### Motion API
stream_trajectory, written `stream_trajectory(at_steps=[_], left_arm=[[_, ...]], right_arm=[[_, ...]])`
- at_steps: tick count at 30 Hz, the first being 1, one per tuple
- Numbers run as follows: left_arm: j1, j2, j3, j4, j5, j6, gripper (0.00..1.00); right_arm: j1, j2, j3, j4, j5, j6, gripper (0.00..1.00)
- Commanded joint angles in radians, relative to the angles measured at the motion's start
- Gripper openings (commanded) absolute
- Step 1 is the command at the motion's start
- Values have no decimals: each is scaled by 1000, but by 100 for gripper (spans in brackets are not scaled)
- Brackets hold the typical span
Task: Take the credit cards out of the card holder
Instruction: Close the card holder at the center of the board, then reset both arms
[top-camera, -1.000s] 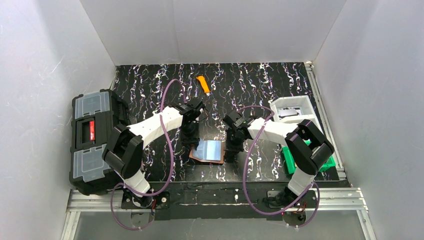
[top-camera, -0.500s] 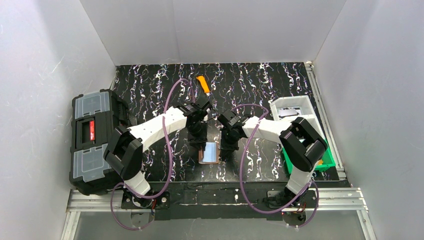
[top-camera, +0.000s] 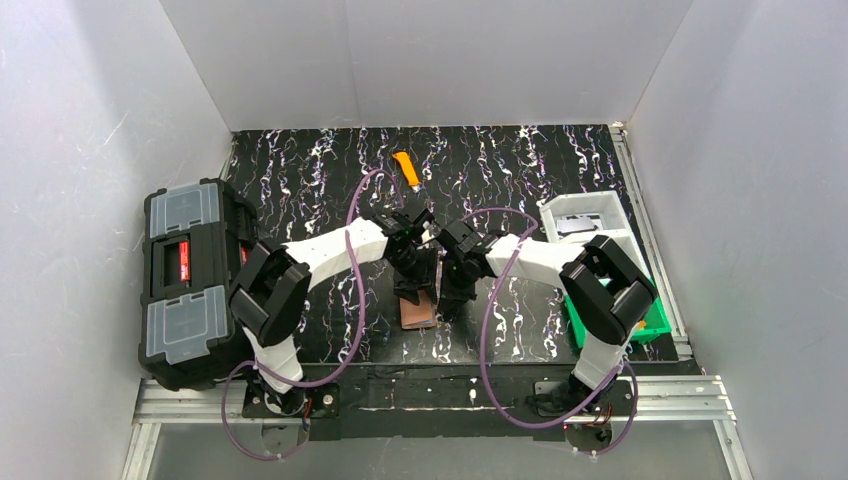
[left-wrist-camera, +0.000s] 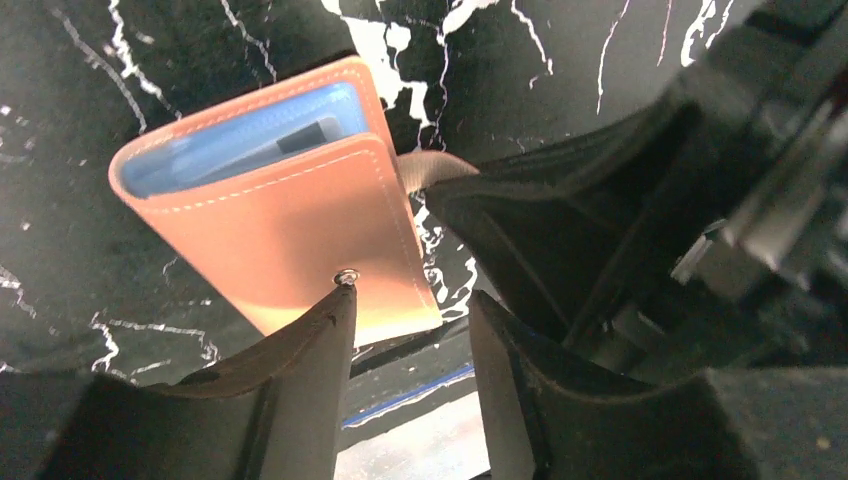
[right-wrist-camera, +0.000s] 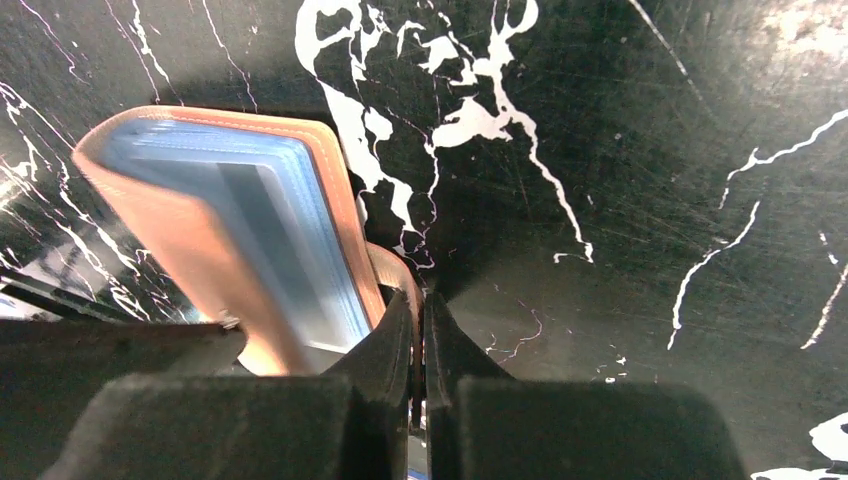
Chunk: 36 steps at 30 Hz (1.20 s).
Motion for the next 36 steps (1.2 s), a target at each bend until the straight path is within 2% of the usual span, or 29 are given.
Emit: stream_trajectory(at_steps=[1,5,10,13,17,21,24,30,36], left_arm=[[0,30,-23,82,45,-2,49],[2,45,-29,118,49,-5,58],[17,71,-34,125,50,-2,62],[27,75,-44,131,47,-5,63],[32,80,-34,133,55,-2,64],[33,80,-7,113,57,11,64],[34,73,12,98,63,19,64],[34,13,65,36,52,45,65],[43,-45,139,-30,29,69,68]], right_arm=[[7,-44,-35,13,32,5,1],[6,-100,-63,16,49,14,1],[5,-186,-101,29,63,26,1],[4,-232,-116,42,68,26,6],[1,-281,-115,36,80,21,14],[-1,-337,-112,30,91,19,30],[-3,-379,-102,16,102,16,36],[-9,-463,-83,-16,128,6,49],[-15,-520,-52,-57,185,-6,69]])
